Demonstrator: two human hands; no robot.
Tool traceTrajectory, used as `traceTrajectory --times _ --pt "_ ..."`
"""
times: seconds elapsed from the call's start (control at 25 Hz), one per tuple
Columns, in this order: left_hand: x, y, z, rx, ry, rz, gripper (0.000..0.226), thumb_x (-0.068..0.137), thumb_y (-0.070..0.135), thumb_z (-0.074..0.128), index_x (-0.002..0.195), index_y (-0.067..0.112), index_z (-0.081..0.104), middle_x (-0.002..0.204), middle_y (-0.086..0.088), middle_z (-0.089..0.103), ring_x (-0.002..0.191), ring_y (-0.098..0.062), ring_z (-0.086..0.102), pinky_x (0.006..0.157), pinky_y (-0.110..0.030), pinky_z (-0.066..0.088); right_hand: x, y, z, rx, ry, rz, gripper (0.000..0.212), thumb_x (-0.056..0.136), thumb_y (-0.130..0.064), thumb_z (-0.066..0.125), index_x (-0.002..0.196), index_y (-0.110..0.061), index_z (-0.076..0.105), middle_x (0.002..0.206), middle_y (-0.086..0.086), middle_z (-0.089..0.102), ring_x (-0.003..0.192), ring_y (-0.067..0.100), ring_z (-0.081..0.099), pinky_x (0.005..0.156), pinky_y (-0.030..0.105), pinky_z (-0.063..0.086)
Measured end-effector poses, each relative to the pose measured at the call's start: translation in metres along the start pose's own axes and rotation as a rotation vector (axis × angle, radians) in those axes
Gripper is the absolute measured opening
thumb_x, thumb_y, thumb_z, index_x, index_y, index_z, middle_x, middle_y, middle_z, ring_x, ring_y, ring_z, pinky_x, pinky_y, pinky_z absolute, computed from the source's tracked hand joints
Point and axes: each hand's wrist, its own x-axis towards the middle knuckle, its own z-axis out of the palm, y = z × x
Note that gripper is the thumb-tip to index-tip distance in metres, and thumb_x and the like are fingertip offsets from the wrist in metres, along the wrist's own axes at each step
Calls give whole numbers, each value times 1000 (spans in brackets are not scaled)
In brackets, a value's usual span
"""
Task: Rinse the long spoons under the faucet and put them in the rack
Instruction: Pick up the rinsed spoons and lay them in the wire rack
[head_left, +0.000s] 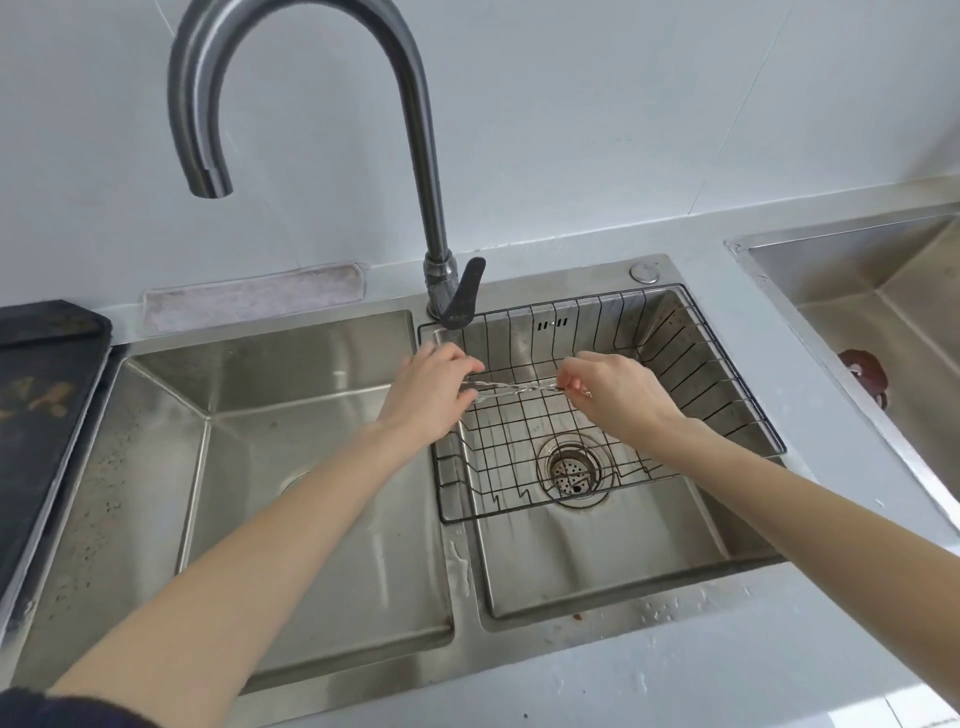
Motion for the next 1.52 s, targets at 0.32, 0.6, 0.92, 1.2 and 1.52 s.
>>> traceTrajectory --times 0.32,0.6,0.92,1.2,1.52 --pt "27 30 30 -120 -111 6 31 94 20 44 122 16 57 114 -6 62 109 -23 57 88 -35 46 3 59 5 -49 -30 46 16 90 -11 48 99 -8 61 102 6 66 87 36 61 71 40 49" --pt "37 46 78 21 -204 28 40 94 16 40 134 11 43 135 -9 52 125 -25 46 109 -39 35 15 95 35 -75 -96 50 15 91 -11 49 98 -6 61 103 10 65 85 38 62 69 41 50" --pt "30 55 103 -4 -288 -21 50 95 18 37 142 7 25 147 -9 33 134 -26 30 112 -37 27 24 103 59 -62 -160 49 17 91 -11 49 101 -5 62 102 14 63 90 38 61 70 41 49" --pt "22 50 108 -10 -322 -4 50 95 17 37 143 9 25 148 -7 33 134 -26 31 114 -36 23 26 100 71 -97 -184 50 18 93 -11 46 103 -6 59 104 12 61 94 37 58 68 41 48" --pt "20 42 112 -26 -334 -2 51 95 16 37 144 10 25 150 -6 30 134 -25 28 114 -35 24 23 96 74 -74 -180 52 18 92 -10 46 103 -4 59 105 12 62 98 34 56 69 41 49"
